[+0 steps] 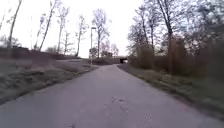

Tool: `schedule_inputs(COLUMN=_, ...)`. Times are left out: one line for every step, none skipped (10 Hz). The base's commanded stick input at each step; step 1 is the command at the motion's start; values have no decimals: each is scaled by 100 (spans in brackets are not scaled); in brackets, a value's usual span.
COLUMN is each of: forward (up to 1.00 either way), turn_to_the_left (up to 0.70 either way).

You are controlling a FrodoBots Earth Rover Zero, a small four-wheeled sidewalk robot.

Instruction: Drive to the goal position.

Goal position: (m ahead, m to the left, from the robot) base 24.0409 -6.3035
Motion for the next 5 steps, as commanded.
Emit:
schedule_inputs(forward=100, turn_to_the_left=1)
schedule_inputs(forward=100, turn_to_the_left=1)
schedule_inputs(forward=100, turn_to_the_left=1)
schedule_inputs(forward=100, turn_to_the_left=1)
schedule_inputs(forward=100, turn_to_the_left=1)
